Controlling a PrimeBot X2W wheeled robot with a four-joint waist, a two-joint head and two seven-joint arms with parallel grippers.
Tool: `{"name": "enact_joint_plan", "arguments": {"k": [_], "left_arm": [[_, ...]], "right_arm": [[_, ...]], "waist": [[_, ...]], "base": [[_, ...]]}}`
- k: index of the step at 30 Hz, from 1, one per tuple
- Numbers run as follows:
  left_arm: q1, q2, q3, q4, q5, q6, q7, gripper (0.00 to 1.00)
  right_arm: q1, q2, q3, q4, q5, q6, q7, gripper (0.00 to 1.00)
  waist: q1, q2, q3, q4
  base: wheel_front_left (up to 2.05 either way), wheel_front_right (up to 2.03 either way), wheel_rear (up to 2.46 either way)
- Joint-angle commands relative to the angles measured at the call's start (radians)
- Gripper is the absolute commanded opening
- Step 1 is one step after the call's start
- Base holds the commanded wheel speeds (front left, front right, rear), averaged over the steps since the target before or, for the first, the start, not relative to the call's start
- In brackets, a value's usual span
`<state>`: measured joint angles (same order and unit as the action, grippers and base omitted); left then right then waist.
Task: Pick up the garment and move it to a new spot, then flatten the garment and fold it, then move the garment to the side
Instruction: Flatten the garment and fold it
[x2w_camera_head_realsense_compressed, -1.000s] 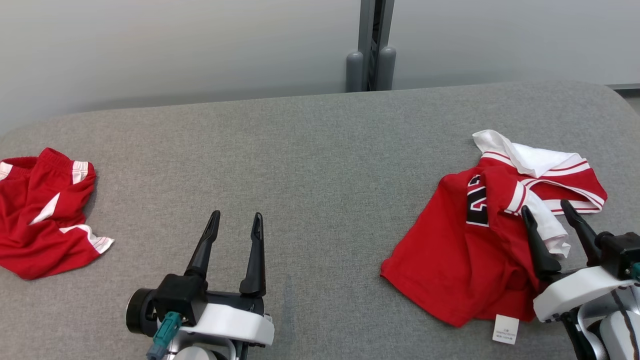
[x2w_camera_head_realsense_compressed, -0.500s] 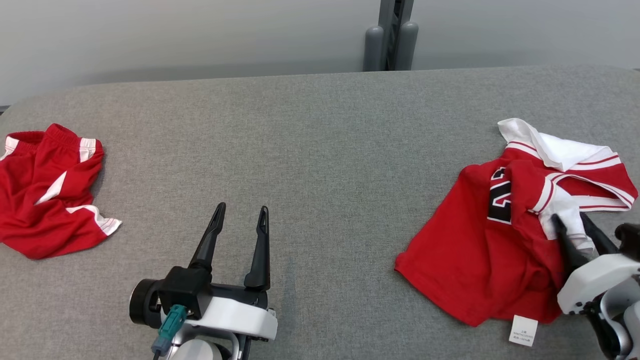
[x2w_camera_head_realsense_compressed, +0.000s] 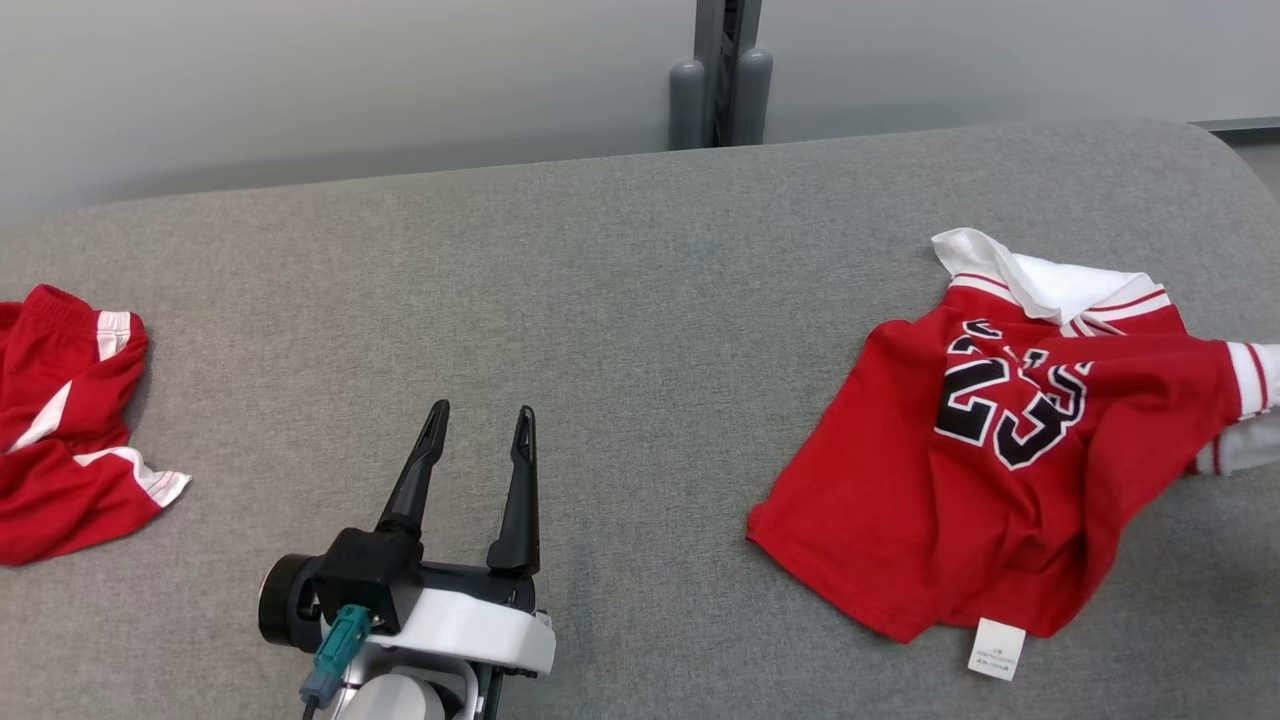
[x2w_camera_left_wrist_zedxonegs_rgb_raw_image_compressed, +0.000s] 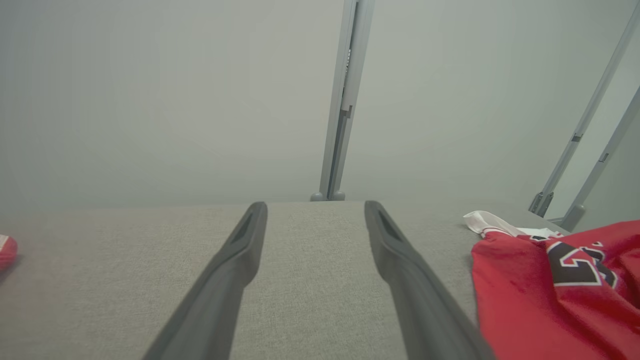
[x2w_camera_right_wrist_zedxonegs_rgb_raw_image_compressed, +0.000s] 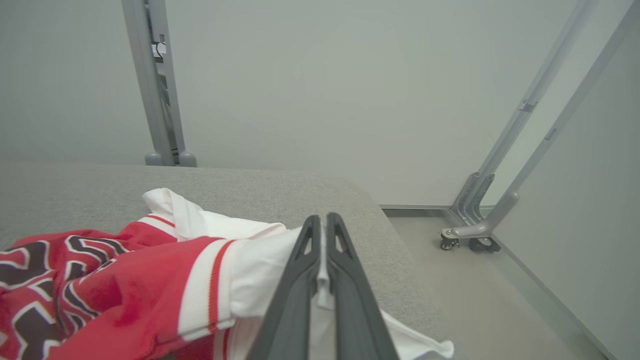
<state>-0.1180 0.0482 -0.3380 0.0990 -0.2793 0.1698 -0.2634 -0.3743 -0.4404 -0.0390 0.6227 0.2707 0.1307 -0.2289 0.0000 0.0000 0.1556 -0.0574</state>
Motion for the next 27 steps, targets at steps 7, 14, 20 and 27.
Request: {"name": "enact_joint_plan", "arguments": {"k": [7,14,20,27], "left_arm": [[-0.013,0.004,0.001,0.003,0.004,-0.003,-0.001,1.00],[-0.016,0.004,0.000,0.011,0.008,-0.009,-0.001,1.00],[0.002,0.004,0.000,0.020,0.011,-0.015,-0.001,1.00],[0.000,0.004,-0.006,0.018,-0.001,-0.007,-0.001,1.00]], "right_arm": [[0.080,0.033,-0.104,0.057,-0.097,0.000,0.041,0.00],[0.080,0.107,-0.101,0.127,-0.151,0.000,0.025,1.00],[0.050,0.182,-0.028,0.020,-0.076,0.000,-0.024,1.00],[0.098,0.176,0.078,-0.190,0.029,0.000,-0.036,1.00]], "waist": [[0.0000,0.0000,-0.002,-0.030],[0.0000,0.0000,-0.005,-0.045],[0.0000,0.0000,-0.024,-0.056],[0.0000,0.0000,-0.033,-0.065]], "base": [[0.00,0.00,0.00],[0.00,0.00,0.00],[0.00,0.00,0.00],[0.00,0.00,0.00]]}}
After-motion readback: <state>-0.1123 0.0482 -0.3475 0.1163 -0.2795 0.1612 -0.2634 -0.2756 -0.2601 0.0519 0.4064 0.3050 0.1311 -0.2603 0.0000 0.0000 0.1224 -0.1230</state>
